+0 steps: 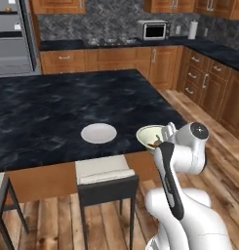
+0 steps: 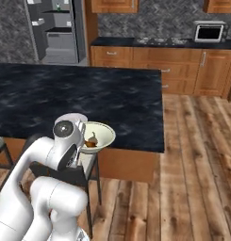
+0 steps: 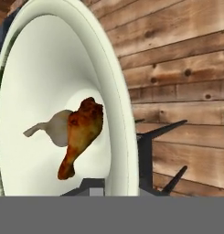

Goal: Pick the chicken drumstick and garlic from their plates and place them in the bowl. Then put the bowl in the fridge.

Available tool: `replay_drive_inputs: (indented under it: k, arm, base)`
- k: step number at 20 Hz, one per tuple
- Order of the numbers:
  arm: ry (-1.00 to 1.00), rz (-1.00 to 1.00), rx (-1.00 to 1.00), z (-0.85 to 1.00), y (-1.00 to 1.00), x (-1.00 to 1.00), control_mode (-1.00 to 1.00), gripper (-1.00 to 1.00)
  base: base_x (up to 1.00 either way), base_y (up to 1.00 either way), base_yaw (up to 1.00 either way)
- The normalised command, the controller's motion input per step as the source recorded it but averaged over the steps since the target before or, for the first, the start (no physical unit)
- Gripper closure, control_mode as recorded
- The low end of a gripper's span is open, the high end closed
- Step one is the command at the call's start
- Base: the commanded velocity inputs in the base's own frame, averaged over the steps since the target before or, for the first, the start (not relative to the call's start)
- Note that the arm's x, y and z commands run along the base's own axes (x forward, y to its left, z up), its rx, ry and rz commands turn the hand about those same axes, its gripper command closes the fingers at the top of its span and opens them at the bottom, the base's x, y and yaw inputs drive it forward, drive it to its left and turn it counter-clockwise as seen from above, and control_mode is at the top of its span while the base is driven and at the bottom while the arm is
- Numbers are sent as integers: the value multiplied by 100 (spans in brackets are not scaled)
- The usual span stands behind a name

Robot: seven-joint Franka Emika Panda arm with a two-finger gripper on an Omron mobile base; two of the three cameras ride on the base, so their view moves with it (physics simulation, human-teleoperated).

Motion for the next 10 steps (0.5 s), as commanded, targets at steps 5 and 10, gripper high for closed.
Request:
replay_drive_inputs:
  k: [5,10]
  arm:
    - [0,0,0,0,0,0,100,100]
    - [0,0,0,0,0,0,100,100]
  base:
    - [49,-61,0]
    - [56,-61,0]
